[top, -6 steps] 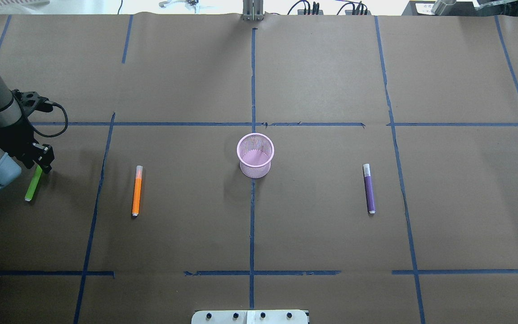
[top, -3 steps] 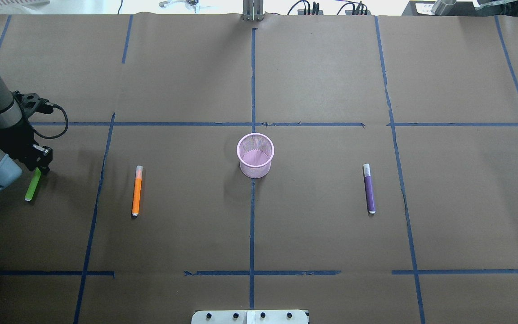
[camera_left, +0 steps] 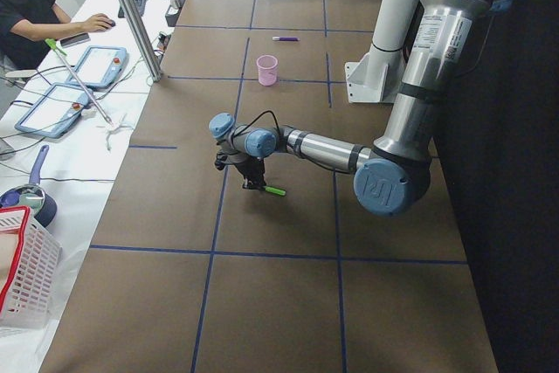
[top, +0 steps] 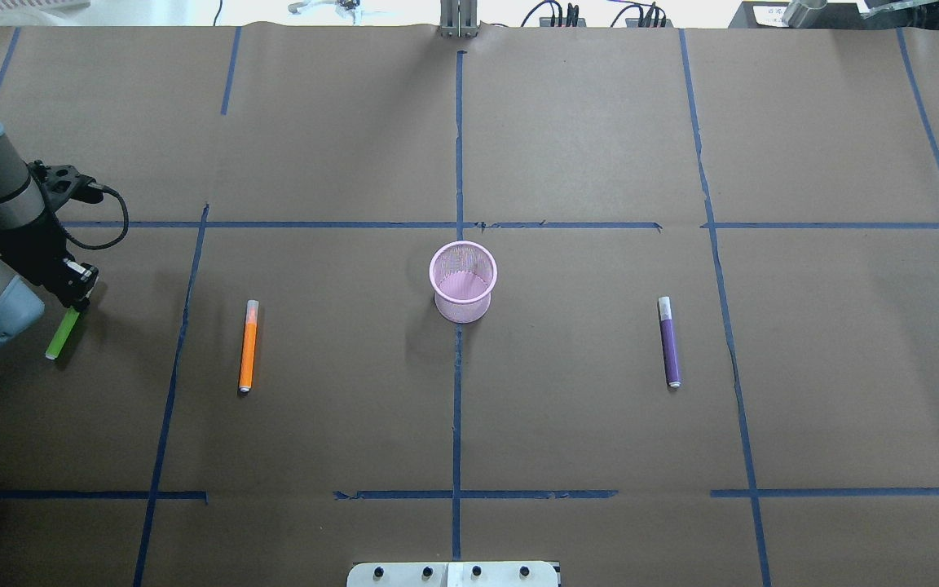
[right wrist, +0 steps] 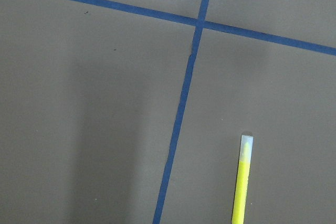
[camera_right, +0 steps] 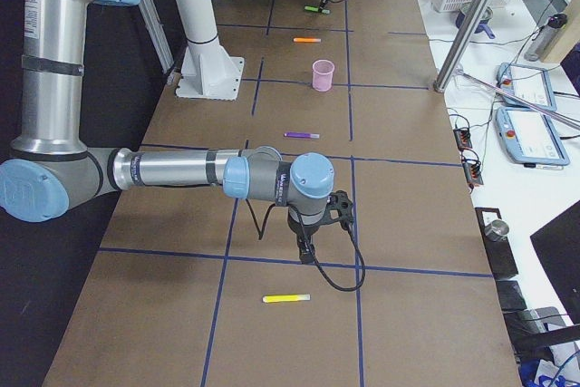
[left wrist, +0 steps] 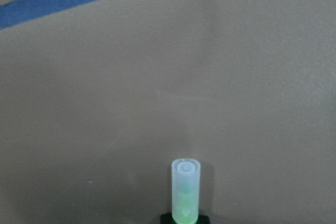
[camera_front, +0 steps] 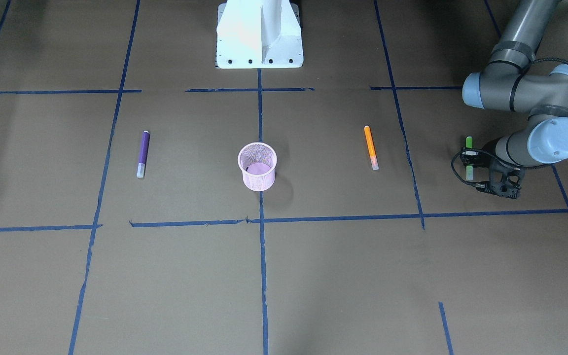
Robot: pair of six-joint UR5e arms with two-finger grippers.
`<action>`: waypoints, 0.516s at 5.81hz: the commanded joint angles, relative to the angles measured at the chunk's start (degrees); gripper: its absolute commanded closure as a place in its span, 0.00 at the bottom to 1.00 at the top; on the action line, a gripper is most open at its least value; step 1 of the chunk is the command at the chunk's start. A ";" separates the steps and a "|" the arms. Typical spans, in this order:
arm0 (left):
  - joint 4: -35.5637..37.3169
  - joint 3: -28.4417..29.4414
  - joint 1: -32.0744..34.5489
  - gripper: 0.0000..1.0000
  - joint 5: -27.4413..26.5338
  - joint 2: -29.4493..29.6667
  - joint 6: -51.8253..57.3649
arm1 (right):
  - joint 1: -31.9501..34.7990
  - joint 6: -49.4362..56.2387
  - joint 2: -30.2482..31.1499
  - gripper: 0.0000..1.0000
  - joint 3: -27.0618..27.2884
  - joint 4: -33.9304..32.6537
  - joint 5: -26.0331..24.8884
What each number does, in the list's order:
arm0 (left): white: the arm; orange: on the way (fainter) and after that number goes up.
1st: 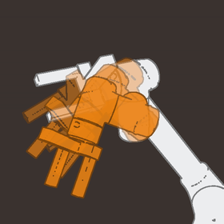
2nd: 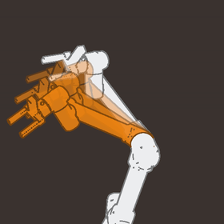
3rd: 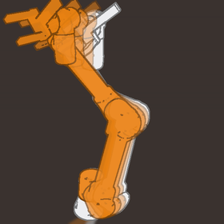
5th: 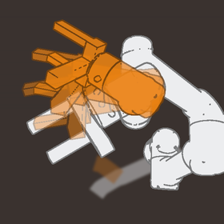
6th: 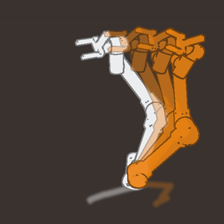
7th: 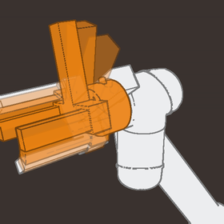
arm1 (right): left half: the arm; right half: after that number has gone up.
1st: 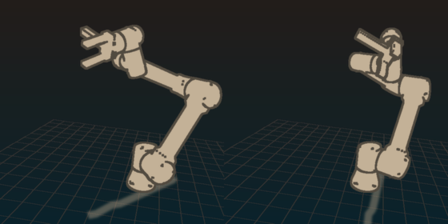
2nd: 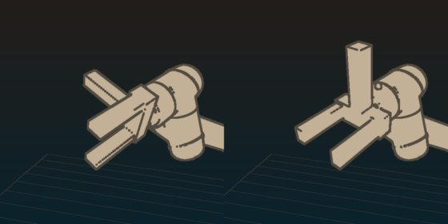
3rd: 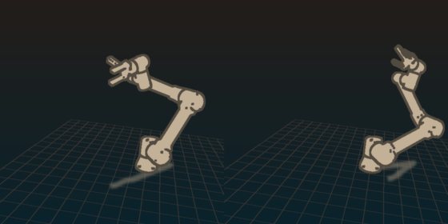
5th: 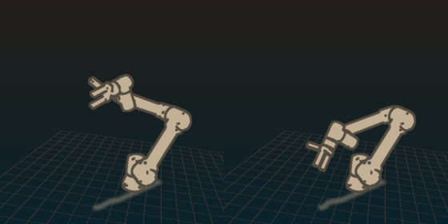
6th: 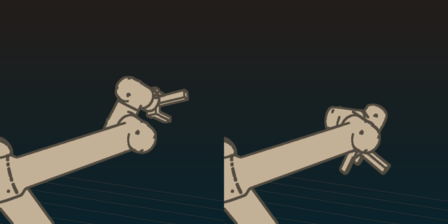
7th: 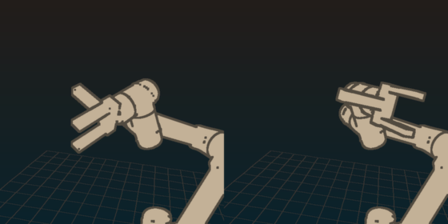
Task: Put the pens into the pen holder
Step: 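Lift the green highlighter with the left gripper and carry it over the cup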
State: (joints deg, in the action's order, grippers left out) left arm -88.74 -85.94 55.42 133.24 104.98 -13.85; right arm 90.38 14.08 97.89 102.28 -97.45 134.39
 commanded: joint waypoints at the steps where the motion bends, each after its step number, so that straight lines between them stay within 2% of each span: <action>1: 0.32 -7.70 0.21 1.00 0.00 2.93 -0.04 | -0.03 -0.02 -0.59 0.00 0.12 0.15 0.09; 3: 0.32 -16.84 0.13 1.00 -0.87 9.25 -0.74 | -0.12 -0.11 -0.59 0.00 0.47 0.15 0.26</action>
State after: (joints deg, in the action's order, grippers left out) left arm -88.47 -98.30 55.60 132.97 111.17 -14.31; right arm 90.31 14.00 97.33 102.53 -97.30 134.56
